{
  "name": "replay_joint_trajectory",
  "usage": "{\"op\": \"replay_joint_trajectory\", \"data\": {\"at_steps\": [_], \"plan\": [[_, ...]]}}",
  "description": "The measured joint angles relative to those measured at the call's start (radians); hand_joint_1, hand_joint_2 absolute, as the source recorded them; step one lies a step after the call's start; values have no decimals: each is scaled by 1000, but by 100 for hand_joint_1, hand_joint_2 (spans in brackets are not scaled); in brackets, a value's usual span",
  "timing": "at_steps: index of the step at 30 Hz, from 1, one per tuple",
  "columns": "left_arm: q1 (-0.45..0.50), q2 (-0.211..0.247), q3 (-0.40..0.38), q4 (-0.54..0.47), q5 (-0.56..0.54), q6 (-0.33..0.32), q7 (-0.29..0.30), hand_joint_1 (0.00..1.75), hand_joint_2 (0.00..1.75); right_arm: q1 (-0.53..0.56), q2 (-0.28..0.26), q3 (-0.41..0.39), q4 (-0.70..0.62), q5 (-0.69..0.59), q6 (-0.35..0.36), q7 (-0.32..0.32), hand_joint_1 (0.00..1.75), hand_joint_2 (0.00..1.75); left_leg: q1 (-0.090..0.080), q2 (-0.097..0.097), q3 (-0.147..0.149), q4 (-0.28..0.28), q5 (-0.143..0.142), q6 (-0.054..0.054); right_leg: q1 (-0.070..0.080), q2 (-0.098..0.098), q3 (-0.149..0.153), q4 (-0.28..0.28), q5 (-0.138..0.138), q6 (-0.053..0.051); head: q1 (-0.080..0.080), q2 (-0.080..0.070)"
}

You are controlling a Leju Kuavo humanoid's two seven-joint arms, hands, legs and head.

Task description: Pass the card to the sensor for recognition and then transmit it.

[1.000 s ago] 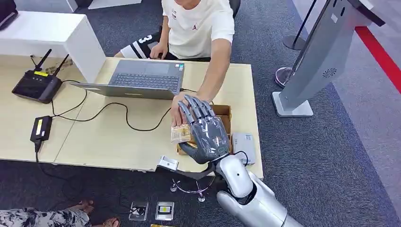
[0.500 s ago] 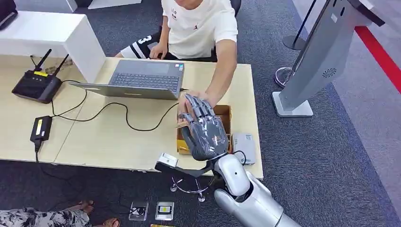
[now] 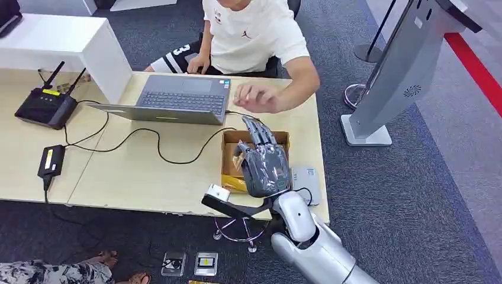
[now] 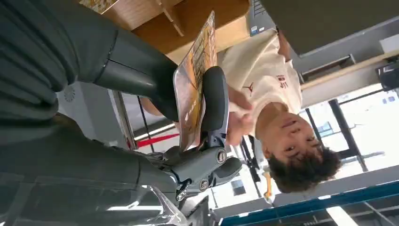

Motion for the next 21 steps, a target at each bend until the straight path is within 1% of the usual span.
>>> {"op": "replay_joint_trajectory", "data": {"at_steps": [3, 4, 5, 7, 8, 13, 21], "plan": [[0, 0, 0, 0, 2, 7, 2, 0, 175, 0, 0, -19, 35, -52, -54, -2, 175, 175, 0, 0, 0, 0, 0, 0, 0, 0, 0, 0, 0, 0, 0, 0], [0, 0, 0, 0, 2, 8, 2, 0, 175, 0, 0, -22, 39, -59, -61, -2, 175, 175, 0, 0, 0, 0, 0, 0, 0, 0, 0, 0, 0, 0, 0, 0], [0, 0, 0, 0, 4, 11, 2, 0, 175, 0, -2, -33, 56, -85, -87, -8, 175, 175, 0, 0, 0, 0, 0, 0, 0, 0, 0, 0, 0, 0, 0, 0], [0, 0, 0, 0, 8, 18, 2, 0, 175, 0, -5, -59, 96, -137, -137, -32, 175, 175, 0, 0, 0, 0, 0, 0, 0, 0, 0, 0, 0, 0, 0, 0], [0, 0, 0, 0, 10, 20, 3, 0, 175, 0, -8, -72, 116, -165, -151, -44, 175, 175, 0, 0, 0, 0, 0, 0, 0, 0, 0, 0, 0, 0, 0, 0], [0, 0, 0, 0, 21, 47, 9, 0, 175, 2, -16, -139, 209, -357, -193, -109, 175, 175, 0, 0, 0, 0, 0, 0, 0, 0, 0, 0, 0, 0, 0, 0], [0, -9, 0, 0, 36, 98, 17, 0, 175, 17, -31, -206, 306, -545, -260, -169, 175, 175, 0, 0, 0, 0, 0, 0, 0, 0, -1, 0, 0, 0, 0, 0]]}}
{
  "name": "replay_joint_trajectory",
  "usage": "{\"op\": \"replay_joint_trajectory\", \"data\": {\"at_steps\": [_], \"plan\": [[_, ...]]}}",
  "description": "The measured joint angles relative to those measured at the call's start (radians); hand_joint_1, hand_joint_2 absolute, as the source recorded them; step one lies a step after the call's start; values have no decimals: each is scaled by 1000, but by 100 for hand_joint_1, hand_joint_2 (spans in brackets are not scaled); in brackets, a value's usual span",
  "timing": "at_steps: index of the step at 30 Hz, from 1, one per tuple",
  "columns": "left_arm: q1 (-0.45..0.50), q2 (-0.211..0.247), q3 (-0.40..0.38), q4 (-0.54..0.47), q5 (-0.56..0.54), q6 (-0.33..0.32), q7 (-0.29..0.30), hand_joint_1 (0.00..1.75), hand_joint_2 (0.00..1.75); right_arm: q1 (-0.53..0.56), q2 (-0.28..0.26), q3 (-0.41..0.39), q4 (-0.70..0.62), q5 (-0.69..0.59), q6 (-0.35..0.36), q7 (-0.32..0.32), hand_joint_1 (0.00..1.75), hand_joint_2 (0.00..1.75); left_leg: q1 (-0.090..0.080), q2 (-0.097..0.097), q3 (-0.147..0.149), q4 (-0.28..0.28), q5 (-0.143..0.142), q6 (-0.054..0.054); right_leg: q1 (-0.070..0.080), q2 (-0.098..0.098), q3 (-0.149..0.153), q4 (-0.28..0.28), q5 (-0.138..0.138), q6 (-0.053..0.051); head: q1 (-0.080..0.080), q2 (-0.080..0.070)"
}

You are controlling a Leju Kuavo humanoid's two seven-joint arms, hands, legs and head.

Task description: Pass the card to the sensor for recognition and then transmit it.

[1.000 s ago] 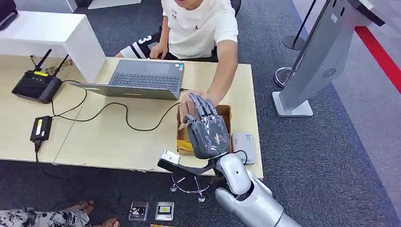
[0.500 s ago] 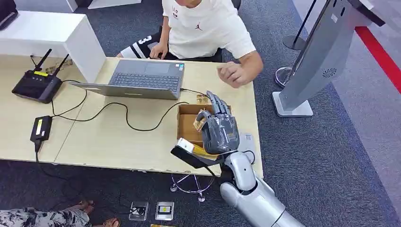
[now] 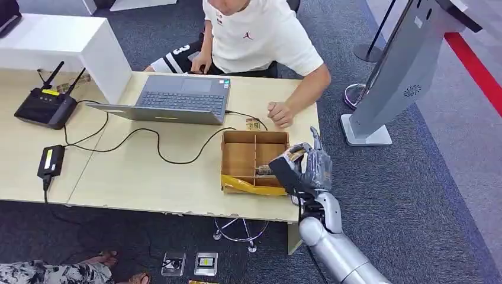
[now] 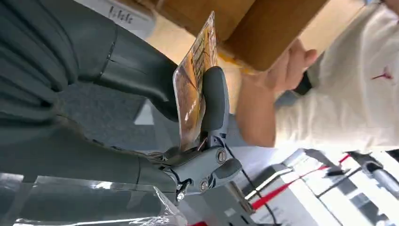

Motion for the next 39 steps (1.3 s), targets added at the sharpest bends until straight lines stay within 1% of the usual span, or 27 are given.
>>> {"op": "replay_joint_trajectory", "data": {"at_steps": [5, 8, 16, 21, 27, 33, 39], "plan": [[0, -8, 0, 0, 4, 18, 6, 0, 175, 13, -9, -26, 44, -75, -8, -40, 175, 175, 0, 1, 0, 0, 0, 0, 0, 0, 0, 0, 0, 0, 0, 0], [0, -10, 0, 0, 5, 19, 7, 0, 175, 20, -14, -47, 55, -89, -8, -55, 175, 175, 0, 1, 0, 0, 0, 0, 0, 1, 0, 0, 0, 0, -1, 0], [0, -15, 0, 0, 6, 20, 7, 0, 175, 32, -20, -82, 76, -91, -9, -64, 175, 175, 0, 1, 0, 0, 0, 0, 0, 1, 0, 0, 0, 0, 0, 0], [0, -17, 0, 0, 12, 20, 7, 0, 175, 49, -23, -123, 76, -105, -9, -74, 175, 175, 0, 1, 0, 0, 0, 0, 0, 1, 0, 0, 0, 0, 0, 0], [0, -17, 0, 0, 13, 2, 2, 0, 175, 88, -30, -170, 76, -107, -10, -75, 175, 175, 0, 1, 0, 0, 0, 0, 0, 1, 0, 0, 0, 0, 0, 0], [0, -17, 0, 1, 14, -1, -1, 0, 175, 130, -33, -202, 78, -110, -10, -81, 175, 175, 0, 1, 0, 0, 0, 0, 0, 1, 0, 0, 0, 0, 0, 0], [0, -17, 0, 2, 17, 5, -2, 0, 175, 152, -33, -225, 94, -140, -9, -114, 175, 175, 0, 1, 0, 0, 0, 0, 0, 2, 0, 0, 0, 0, 0, 0]]}}
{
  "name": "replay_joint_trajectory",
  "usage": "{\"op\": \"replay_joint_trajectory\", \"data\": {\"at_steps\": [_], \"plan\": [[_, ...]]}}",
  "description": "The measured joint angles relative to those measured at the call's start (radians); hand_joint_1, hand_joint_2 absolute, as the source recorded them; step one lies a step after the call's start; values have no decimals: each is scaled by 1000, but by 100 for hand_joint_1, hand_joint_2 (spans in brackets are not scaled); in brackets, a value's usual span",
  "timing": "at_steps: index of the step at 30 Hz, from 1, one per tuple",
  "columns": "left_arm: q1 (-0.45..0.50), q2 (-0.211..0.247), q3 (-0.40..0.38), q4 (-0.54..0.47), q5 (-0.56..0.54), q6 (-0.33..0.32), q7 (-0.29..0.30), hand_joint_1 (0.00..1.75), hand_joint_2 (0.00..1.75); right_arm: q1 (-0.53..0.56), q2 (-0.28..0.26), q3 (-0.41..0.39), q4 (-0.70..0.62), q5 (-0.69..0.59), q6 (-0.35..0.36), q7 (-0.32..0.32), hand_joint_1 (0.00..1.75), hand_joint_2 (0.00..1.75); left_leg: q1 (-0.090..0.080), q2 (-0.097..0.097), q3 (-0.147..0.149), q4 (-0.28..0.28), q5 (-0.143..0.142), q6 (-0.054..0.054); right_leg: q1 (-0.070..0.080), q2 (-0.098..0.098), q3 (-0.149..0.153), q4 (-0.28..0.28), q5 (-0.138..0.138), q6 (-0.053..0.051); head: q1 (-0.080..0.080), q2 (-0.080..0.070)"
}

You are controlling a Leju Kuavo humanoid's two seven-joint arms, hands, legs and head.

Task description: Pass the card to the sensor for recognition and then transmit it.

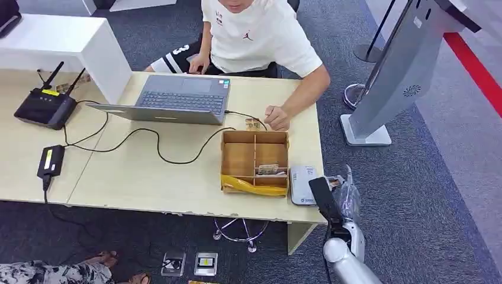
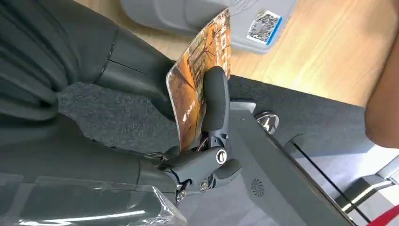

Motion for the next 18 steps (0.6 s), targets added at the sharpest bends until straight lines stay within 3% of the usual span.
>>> {"op": "replay_joint_trajectory", "data": {"at_steps": [9, 18], "plan": [[-1, -1, 0, 0, 0, 3, -3, 0, 175, 9, 3, -1, 22, -21, 0, -17, 175, 175, 0, 1, 1, 0, 0, 0, 0, 0, 1, 0, 0, 0, 0, 0], [-1, -1, 0, 0, 0, -1, -4, 0, 175, 10, 13, -26, 26, -16, 0, -99, 175, 175, 0, 0, 1, 0, 0, 0, 0, 0, 1, 0, 0, 0, 0, 0]]}}
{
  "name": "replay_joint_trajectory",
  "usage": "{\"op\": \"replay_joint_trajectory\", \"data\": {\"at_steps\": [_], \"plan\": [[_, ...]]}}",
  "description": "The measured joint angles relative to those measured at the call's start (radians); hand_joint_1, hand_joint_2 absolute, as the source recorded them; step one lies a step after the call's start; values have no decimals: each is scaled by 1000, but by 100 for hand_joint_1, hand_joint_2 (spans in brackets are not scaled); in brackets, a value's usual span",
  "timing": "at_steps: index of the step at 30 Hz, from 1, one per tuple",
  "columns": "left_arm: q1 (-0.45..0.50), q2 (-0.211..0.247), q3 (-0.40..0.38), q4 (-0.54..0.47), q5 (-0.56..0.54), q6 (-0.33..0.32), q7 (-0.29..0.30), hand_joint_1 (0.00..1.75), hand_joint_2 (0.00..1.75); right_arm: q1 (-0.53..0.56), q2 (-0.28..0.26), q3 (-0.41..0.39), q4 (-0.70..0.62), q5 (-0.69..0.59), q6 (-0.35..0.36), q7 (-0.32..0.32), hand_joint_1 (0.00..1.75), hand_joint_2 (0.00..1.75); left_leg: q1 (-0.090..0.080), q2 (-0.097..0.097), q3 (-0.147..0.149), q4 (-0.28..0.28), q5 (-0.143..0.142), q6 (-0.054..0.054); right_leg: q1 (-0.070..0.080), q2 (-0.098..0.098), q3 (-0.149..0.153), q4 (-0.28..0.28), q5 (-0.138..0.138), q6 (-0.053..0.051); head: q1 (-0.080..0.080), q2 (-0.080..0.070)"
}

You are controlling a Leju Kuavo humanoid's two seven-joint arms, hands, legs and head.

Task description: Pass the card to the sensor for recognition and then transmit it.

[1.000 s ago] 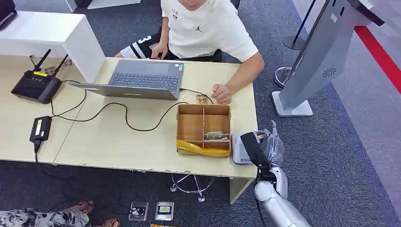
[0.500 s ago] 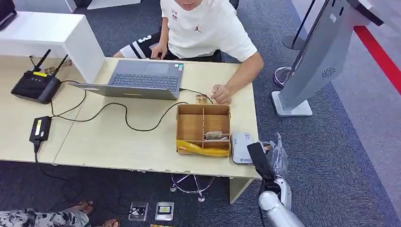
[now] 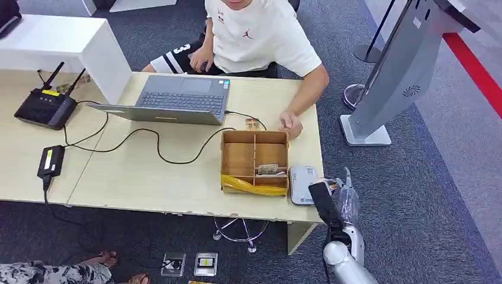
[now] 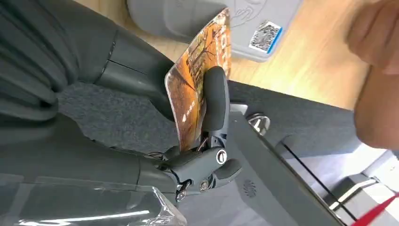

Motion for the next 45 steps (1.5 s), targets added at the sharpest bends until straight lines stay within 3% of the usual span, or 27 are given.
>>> {"op": "replay_joint_trajectory", "data": {"at_steps": [7, 12, 19, 22, 26, 35, 45], "plan": [[0, 0, 0, 0, 2, -1, 0, 0, 175, 13, 31, -54, -86, -16, 0, -120, 175, 175, 0, 0, -1, 0, 0, 0, 0, 0, 0, 0, 0, 0, 0, 0], [0, 0, 0, 0, -1, -9, 0, 0, 175, 23, 59, -83, -262, -6, 0, -145, 175, 175, 0, 0, -1, 0, 0, 0, 0, 0, 0, 0, 0, 0, 0, 0], [0, 0, -1, 0, -12, -32, 0, 0, 175, 14, 93, -85, -519, 87, 0, -83, 175, 175, 0, 0, -1, 0, 0, 0, 0, 0, 0, 1, 0, 0, 0, 0], [-1, 0, -4, 0, -22, -53, 0, 0, 175, -37, 96, -47, -568, 157, 2, -18, 175, 175, 0, 0, -1, 0, 0, 0, 0, 0, 0, 1, 1, 0, 0, 0], [-3, 2, -16, 0, -38, -91, -22, 0, 175, -166, 104, 44, -530, 266, 30, 108, 175, 175, 0, 0, -1, 0, 1, -1, 0, 0, -1, 1, 1, 0, 0, 0], [-7, 22, -36, 1, -61, -166, -51, 0, 175, -386, 129, 174, -269, 400, 138, 299, 175, 175, 0, -2, -3, 0, 2, -2, 0, -3, -1, 2, 1, 0, 0, 0], [-6, 39, -49, 4, -50, -154, -19, 0, 175, -499, 162, 225, 3, 485, 171, 384, 175, 175, 0, -3, -3, 0, 2, -2, 0, -4, -1, 1, 1, 0, 0, 0]]}}
